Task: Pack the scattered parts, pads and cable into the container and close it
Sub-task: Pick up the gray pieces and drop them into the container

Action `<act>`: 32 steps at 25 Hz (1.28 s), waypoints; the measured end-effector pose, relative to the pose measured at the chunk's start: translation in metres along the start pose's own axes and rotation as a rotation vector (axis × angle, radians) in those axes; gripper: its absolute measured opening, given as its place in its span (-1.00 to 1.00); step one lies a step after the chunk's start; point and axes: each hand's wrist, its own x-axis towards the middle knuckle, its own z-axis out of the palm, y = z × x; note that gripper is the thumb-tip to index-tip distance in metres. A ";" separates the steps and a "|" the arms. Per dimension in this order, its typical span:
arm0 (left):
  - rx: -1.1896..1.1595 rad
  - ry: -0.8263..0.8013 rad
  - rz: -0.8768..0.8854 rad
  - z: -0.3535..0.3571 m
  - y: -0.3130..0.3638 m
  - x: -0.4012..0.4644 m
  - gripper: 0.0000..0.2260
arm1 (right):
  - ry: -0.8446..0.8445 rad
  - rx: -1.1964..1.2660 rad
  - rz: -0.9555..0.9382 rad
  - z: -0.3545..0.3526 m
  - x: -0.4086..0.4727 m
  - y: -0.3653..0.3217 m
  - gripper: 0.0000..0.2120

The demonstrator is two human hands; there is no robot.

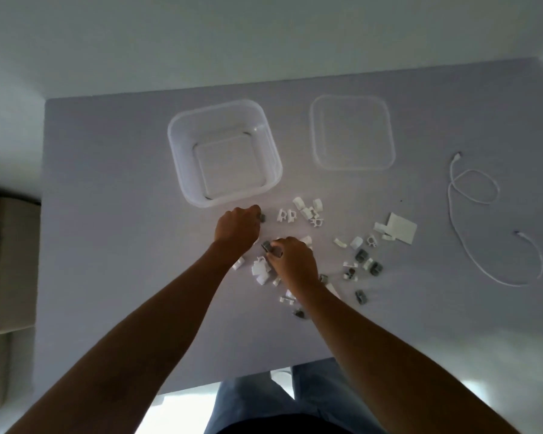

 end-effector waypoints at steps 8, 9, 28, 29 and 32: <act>-0.591 -0.083 -0.152 -0.004 -0.010 -0.006 -0.85 | 0.074 0.126 0.009 0.007 -0.005 0.004 -0.71; -0.750 -0.100 -0.220 -0.010 -0.009 -0.009 -0.84 | 0.075 0.126 -0.008 0.008 -0.004 0.003 -0.69; -0.391 0.119 -0.071 -0.115 -0.072 0.042 -0.73 | -0.367 1.864 0.459 -0.070 0.068 -0.069 -0.91; -0.276 0.087 -0.020 -0.113 -0.070 0.046 -0.73 | -0.415 1.902 0.406 -0.077 0.076 -0.071 -0.87; -0.061 -0.026 0.069 -0.105 -0.065 0.063 -0.69 | -0.509 1.892 0.281 -0.090 0.107 -0.079 -0.84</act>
